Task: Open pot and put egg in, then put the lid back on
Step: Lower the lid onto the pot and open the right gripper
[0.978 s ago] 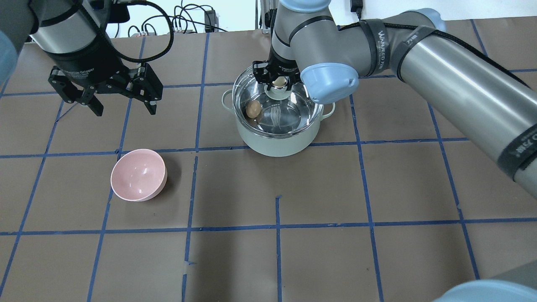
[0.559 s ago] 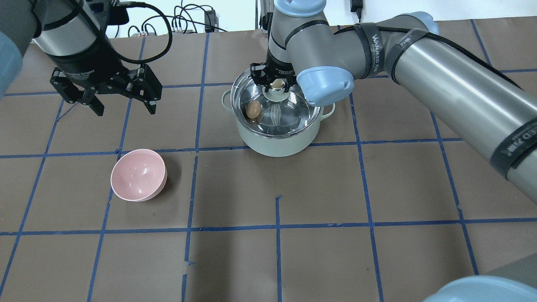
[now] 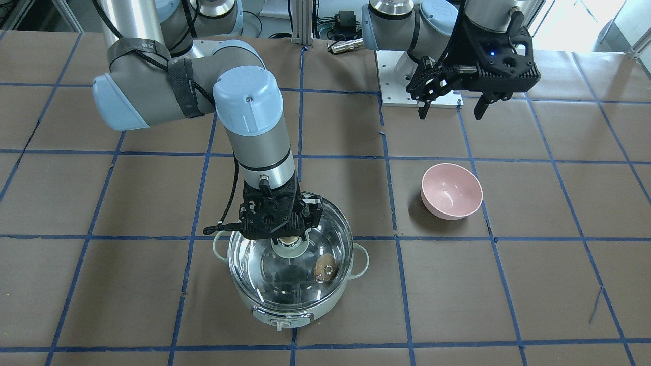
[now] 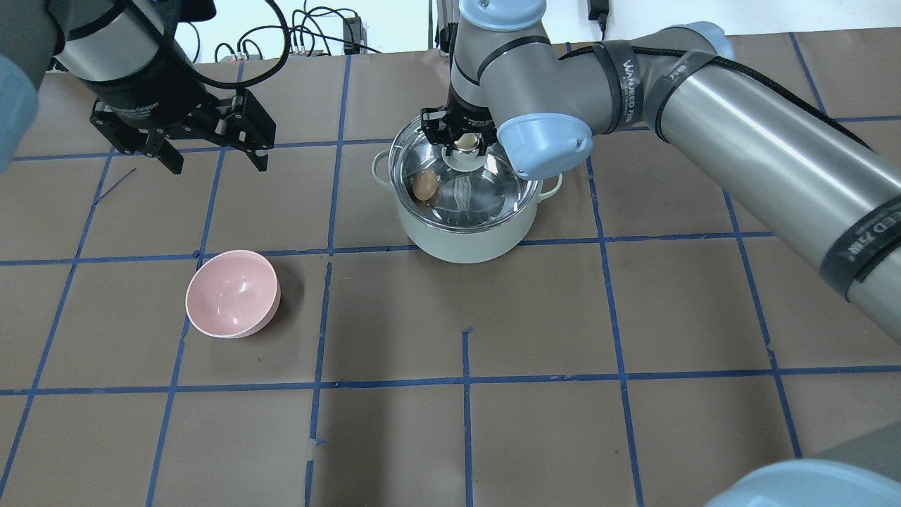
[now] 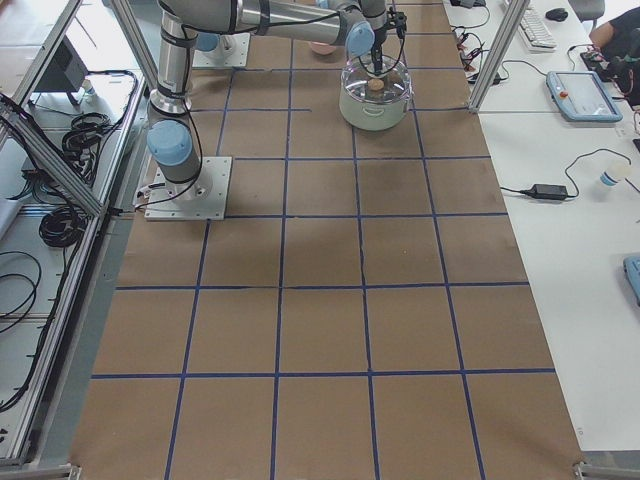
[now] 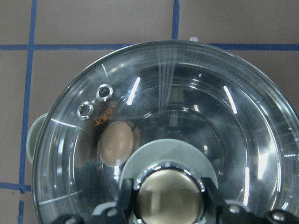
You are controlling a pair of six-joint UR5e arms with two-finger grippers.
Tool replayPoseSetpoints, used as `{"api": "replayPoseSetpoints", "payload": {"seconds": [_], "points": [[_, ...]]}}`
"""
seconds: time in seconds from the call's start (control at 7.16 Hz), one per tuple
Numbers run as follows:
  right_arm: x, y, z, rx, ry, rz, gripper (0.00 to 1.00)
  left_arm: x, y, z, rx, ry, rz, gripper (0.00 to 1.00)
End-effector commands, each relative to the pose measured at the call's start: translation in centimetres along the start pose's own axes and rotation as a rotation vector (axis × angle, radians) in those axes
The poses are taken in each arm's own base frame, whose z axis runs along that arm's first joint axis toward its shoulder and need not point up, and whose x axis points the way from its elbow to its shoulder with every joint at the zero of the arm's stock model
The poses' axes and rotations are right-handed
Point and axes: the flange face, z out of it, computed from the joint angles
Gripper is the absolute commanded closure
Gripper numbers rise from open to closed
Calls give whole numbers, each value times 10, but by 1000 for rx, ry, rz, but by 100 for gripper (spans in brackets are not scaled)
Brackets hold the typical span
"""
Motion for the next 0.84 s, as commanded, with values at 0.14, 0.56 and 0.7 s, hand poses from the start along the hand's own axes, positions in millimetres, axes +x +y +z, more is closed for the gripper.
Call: {"api": "replayPoseSetpoints", "payload": {"seconds": [0.14, 0.56, 0.7], "points": [[0, 0, 0, 0, 0, -1, 32, -2, 1, -1, -2, -5, -2, 0], [18, 5, -56, 53, -6, 8, 22, -2, 3, -3, 0, -2, -2, 0], [50, 13, -83, 23, 18, 58, 20, -2, 4, -4, 1, -2, -2, 0]]}}
